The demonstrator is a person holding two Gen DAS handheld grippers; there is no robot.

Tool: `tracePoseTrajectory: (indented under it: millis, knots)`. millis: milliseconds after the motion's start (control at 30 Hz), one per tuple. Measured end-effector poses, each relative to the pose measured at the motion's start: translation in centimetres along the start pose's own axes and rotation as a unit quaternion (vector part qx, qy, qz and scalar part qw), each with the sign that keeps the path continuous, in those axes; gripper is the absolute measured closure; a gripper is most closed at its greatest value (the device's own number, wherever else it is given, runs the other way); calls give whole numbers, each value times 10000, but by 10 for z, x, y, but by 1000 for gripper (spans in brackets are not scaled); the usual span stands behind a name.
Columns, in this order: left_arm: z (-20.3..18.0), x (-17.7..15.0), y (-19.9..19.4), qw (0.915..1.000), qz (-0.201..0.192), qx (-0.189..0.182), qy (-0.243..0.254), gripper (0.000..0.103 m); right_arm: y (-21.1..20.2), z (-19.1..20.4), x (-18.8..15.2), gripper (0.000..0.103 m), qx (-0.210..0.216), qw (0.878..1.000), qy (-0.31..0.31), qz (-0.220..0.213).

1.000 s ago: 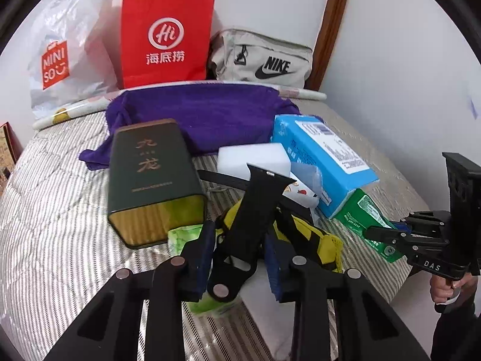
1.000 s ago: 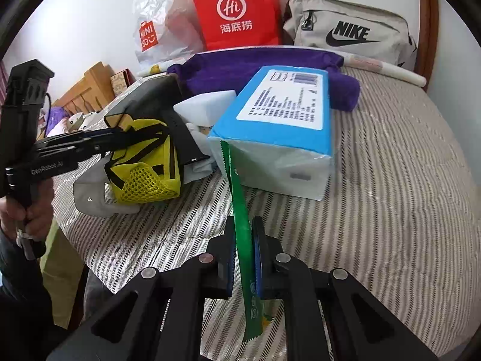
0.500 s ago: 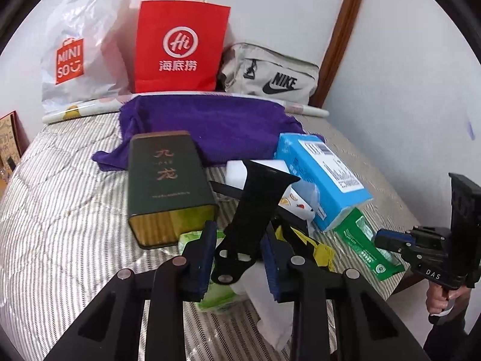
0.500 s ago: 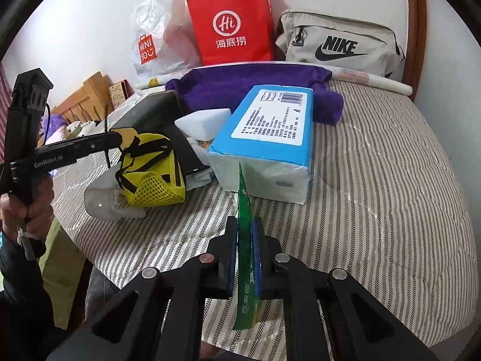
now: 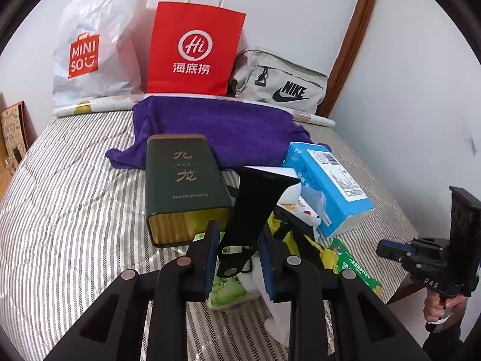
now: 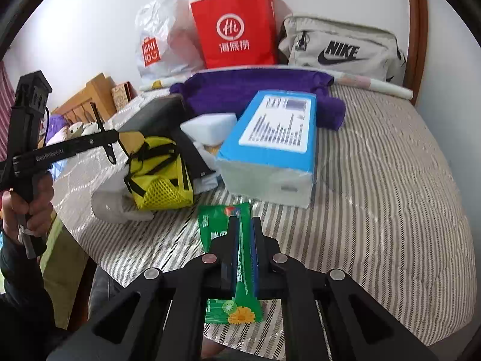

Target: Organize soft objects

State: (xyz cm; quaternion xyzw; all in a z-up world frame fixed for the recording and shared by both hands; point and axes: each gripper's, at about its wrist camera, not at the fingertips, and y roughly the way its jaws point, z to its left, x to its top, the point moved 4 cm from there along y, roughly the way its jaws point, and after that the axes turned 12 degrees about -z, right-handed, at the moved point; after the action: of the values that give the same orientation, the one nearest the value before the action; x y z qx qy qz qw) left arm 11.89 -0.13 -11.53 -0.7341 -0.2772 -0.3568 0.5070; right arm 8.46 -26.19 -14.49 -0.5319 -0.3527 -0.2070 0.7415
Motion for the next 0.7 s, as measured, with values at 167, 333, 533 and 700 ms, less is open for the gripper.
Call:
tracePoseTrajectory:
  millis: [167,333,533,700]
  knots:
    - [6,-1,-7,9999,-16,146,-8,78,9,6,-11,72,229,9995,-1,231]
    - [16,-4,-16,9997,-64,236,-100,78,20,17,-21,52,244,9993,-137,267]
    - [24,-5,-25,9993,-129,223,-273,78,36,27,-35,53,-71,9988,-426,251]
    - [26,-4,-28,9992,-170,239,-289,78,38,28,-34,75,-327,9975,-600,162]
